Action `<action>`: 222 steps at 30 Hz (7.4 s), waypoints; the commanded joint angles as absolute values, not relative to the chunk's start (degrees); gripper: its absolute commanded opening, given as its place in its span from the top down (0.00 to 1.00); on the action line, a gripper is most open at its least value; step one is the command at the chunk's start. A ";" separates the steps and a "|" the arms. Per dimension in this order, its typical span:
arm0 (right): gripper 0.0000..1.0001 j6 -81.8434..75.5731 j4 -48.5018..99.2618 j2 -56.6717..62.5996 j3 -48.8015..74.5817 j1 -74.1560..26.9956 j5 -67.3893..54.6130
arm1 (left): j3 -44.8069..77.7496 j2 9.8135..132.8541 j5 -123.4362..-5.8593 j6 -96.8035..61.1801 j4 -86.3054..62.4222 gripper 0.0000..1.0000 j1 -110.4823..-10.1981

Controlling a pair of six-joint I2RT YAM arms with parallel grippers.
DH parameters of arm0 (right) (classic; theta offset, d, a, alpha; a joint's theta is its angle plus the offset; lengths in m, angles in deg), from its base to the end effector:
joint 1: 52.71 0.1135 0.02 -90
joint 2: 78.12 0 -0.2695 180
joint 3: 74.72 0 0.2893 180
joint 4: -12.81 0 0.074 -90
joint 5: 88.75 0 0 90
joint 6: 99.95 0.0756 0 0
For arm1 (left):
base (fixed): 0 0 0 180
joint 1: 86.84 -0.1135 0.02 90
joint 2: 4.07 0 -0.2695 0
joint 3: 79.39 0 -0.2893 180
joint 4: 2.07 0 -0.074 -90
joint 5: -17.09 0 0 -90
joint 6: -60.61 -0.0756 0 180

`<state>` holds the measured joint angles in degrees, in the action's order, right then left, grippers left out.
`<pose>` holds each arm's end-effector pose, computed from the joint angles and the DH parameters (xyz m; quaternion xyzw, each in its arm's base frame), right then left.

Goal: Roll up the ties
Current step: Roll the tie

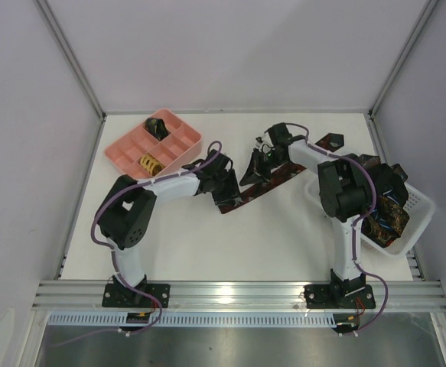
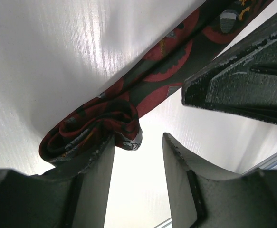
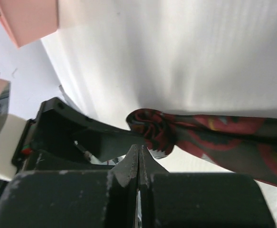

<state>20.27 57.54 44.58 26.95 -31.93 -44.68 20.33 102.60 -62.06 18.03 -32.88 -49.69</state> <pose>0.4366 0.2238 0.1210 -0.0076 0.9039 0.4275 0.0103 0.3395 -0.2751 0.1185 -0.0589 0.9536 -0.2562 0.1469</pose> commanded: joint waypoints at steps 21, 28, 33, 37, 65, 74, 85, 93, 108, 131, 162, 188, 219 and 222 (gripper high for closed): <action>1.00 17.74 60.73 48.01 27.17 -26.78 -52.54 | 25.18 96.65 -63.50 14.64 -27.67 0.56 -49.57; 1.00 16.95 60.47 48.53 25.41 -26.78 -52.36 | 25.10 96.48 -63.50 14.47 -27.58 0.56 -49.57; 1.00 17.21 59.42 49.06 25.06 -26.69 -50.43 | 25.10 95.95 -63.94 14.11 -27.58 0.56 -49.49; 1.00 17.65 57.40 49.85 25.24 -26.69 -49.11 | 25.53 94.37 -63.86 13.59 -27.32 0.55 -49.49; 1.00 12.46 57.66 47.83 26.29 -27.31 -40.50 | 36.17 91.02 -53.04 30.90 -21.52 0.35 -56.17; 1.00 12.64 57.48 48.09 26.11 -27.48 -40.58 | 41.88 90.24 -56.12 37.49 -16.69 0.35 -57.31; 1.00 13.08 57.48 47.83 25.76 -27.92 -40.93 | 39.69 95.59 -55.42 38.99 -15.72 0.40 -58.28; 1.00 13.25 57.65 48.09 26.46 -27.66 -41.20 | 40.30 97.09 -55.15 40.48 -10.71 0.56 -58.36; 1.00 13.60 58.80 47.13 27.52 -24.23 -40.50 | 42.05 91.12 -59.10 30.73 -22.02 1.00 -60.12; 1.00 17.65 58.36 48.01 32.70 -16.41 -41.81 | 39.42 76.70 -72.20 20.44 -42.69 0.99 -61.00; 1.00 22.13 57.39 58.20 42.64 -14.04 -44.10 | 19.83 92.07 -78.18 18.77 -54.03 0.99 -55.03; 1.00 19.05 56.43 48.53 25.59 -27.48 -39.43 | 8.13 105.88 -76.52 15.87 -57.20 1.00 -51.07; 1.00 18.35 61.79 48.88 36.83 -26.34 -46.74 | 23.68 91.47 -69.31 8.32 -38.48 0.55 -51.33; 1.00 20.27 60.39 48.80 37.01 -25.03 -46.99 | 24.39 91.11 -68.69 8.05 -37.26 0.54 -51.33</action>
<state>17.86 60.55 49.93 34.99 -26.71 -44.24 23.50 93.88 -69.69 9.61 -40.74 -51.53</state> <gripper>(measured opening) 0.009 0.460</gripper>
